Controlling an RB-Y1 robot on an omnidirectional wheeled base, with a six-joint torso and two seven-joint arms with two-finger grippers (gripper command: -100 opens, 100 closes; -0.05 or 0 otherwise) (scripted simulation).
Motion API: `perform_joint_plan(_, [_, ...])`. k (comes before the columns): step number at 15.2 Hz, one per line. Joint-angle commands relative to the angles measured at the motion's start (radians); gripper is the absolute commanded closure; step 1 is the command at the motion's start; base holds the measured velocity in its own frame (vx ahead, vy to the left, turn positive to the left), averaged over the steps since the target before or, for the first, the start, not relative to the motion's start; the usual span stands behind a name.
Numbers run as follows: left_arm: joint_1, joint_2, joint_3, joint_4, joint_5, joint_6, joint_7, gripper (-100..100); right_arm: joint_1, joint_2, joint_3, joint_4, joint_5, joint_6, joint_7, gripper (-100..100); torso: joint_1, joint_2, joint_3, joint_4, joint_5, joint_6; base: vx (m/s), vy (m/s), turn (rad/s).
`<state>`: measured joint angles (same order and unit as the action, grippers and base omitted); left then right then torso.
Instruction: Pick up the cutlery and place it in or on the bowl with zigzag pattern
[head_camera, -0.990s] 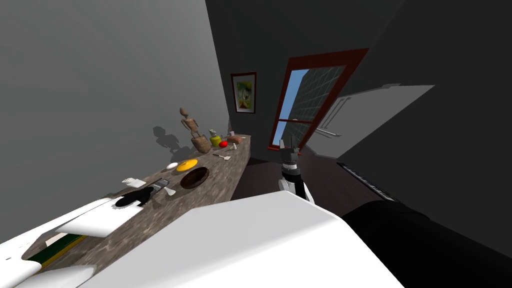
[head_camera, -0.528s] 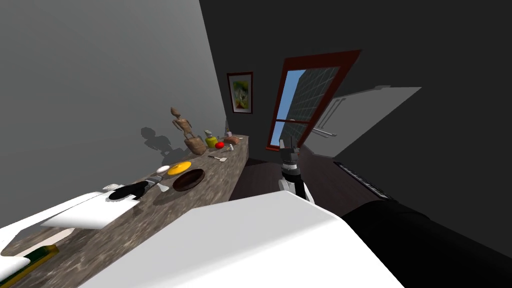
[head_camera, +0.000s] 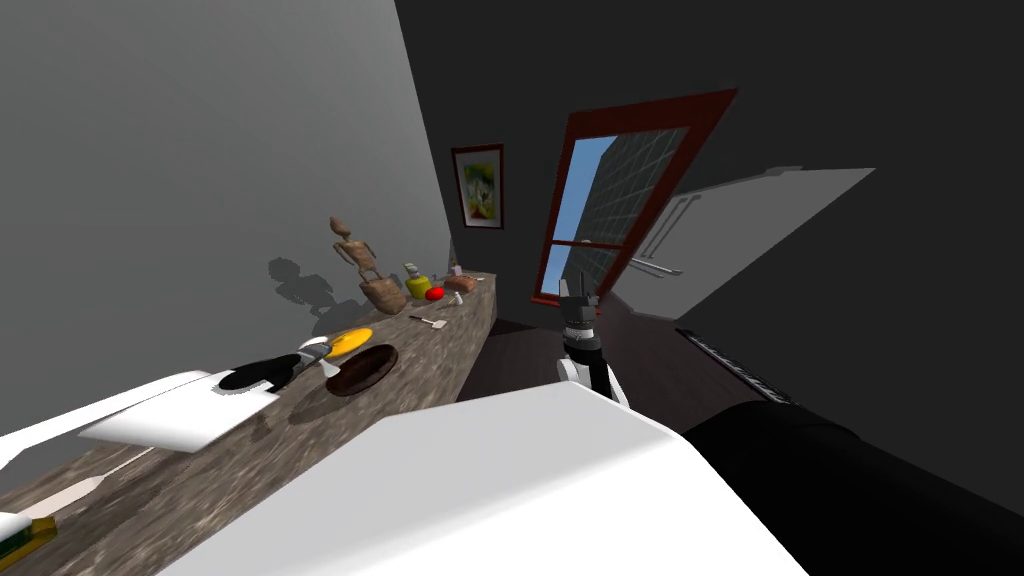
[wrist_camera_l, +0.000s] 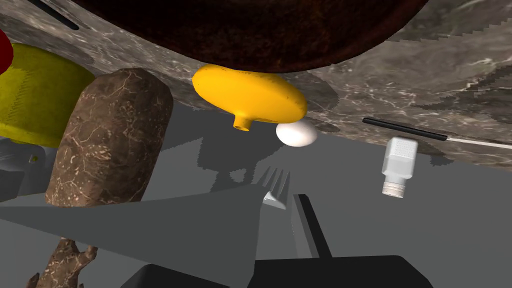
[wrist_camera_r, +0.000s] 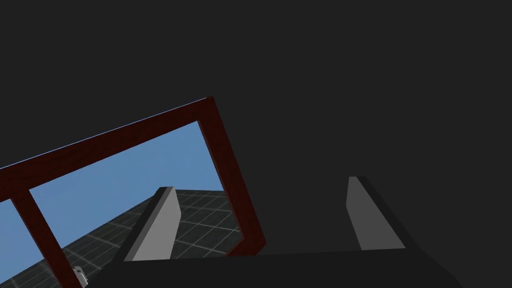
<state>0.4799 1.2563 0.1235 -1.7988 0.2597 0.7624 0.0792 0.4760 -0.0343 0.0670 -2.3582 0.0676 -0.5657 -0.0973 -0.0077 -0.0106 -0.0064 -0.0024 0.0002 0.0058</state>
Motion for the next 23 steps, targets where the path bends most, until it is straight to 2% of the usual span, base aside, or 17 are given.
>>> perform_joint_plan(1, [0.014,0.023,-0.006,-0.032,0.013,0.009,0.005,100,0.000,0.000,0.000,0.000,0.000,0.000,0.000,0,0.000,0.000,0.000,0.000,0.000,0.000,0.047,-0.034,0.057])
perform_joint_plan(12, [0.066,0.170,-0.099,-0.188,0.106,0.023,0.034,100,0.000,0.000,0.000,0.000,0.000,0.000,0.000,0,0.003,0.004,0.002,0.001,0.000,-0.001,0.038,-0.029,0.128])
perform_joint_plan(13, [0.050,0.153,-0.094,-0.171,0.095,0.027,0.030,100,0.000,0.000,0.000,0.000,0.000,0.000,0.000,0,0.004,0.004,0.002,0.001,0.000,-0.002,0.019,-0.013,0.045])
perform_joint_plan(14, [0.052,0.155,-0.096,-0.176,0.097,0.028,0.031,-100,0.000,0.000,0.000,0.000,0.000,0.000,0.000,0,0.004,0.004,0.002,0.001,0.000,-0.001,0.006,-0.007,0.003])
perform_joint_plan(18, [0.052,0.155,-0.096,-0.176,0.097,0.028,0.031,-100,0.000,0.000,0.000,0.000,0.000,0.000,0.000,0,0.006,0.005,0.003,0.001,0.000,-0.001,0.000,0.000,0.000])
perform_joint_plan(19, [0.054,0.189,-0.077,-0.214,0.120,0.053,0.046,-100,0.000,0.000,0.000,0.000,0.000,0.000,0.000,0,0.006,0.005,0.003,0.001,0.000,-0.001,0.002,0.017,0.085])
perform_joint_plan(23, [0.058,0.257,-0.040,-0.291,0.165,0.104,0.077,-100,0.000,0.000,0.000,0.000,0.000,0.000,0.000,0,0.010,0.005,0.003,0.001,0.001,-0.001,0.009,0.052,0.124])
